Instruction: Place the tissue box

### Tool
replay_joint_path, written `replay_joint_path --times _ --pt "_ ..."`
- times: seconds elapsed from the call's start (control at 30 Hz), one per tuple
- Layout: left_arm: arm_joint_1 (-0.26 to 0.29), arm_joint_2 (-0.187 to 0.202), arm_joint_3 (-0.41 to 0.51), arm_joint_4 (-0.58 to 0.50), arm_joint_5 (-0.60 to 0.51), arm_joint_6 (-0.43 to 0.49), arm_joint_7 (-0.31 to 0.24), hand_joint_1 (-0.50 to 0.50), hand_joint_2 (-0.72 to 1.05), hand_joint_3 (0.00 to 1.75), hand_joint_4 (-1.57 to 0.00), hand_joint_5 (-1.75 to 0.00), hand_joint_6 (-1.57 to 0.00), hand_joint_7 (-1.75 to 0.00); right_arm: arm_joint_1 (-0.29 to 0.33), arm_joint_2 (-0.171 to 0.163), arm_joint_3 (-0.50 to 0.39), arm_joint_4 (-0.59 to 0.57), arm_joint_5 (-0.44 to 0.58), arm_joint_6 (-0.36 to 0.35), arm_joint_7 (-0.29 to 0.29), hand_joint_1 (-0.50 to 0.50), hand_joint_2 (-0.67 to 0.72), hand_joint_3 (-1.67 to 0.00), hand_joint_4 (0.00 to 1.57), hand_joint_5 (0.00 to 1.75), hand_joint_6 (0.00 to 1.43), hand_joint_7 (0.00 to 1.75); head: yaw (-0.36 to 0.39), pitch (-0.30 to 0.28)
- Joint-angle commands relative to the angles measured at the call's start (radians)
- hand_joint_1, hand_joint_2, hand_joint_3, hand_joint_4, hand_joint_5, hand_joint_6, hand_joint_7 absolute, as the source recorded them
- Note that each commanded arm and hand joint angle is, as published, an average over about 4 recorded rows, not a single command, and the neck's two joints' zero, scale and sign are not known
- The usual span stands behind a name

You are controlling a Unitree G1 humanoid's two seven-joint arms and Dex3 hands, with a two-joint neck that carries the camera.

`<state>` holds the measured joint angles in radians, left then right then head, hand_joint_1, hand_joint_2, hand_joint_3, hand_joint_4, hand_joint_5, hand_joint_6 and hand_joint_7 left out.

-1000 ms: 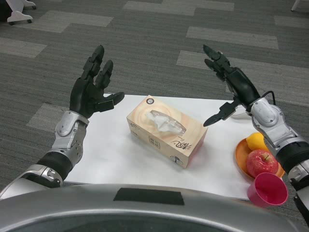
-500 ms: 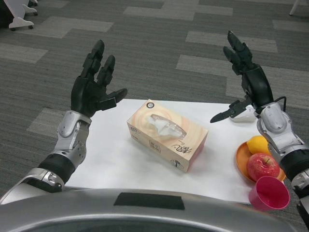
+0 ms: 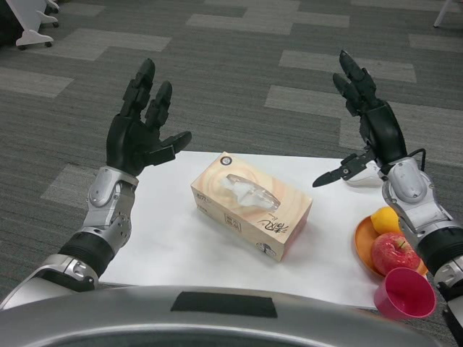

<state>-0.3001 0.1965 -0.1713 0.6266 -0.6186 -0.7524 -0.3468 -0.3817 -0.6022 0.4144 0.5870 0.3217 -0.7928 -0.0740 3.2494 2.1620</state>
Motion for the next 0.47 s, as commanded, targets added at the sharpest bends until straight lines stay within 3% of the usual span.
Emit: replay_joint_path --times 0.03,0.47 --pt "-0.014 -0.003 0.008 -0.005 0.001 -0.016 0.008 0.50 1.05 0.44 0.00 0.00 0.00 0.00 0.007 0.005 -0.009 -0.007 0.013 -0.017 -0.008 -0.29 0.22 -0.16 0.00 0.00 0.00 0.00 -0.001 -0.002" --pt "-0.015 -0.012 0.012 -0.005 0.004 -0.018 0.018 0.50 1.05 0.35 0.00 0.00 0.00 0.00 0.009 0.009 -0.013 -0.007 0.013 -0.021 -0.013 -0.29 0.22 -0.16 0.00 0.00 0.00 0.00 0.002 0.004"
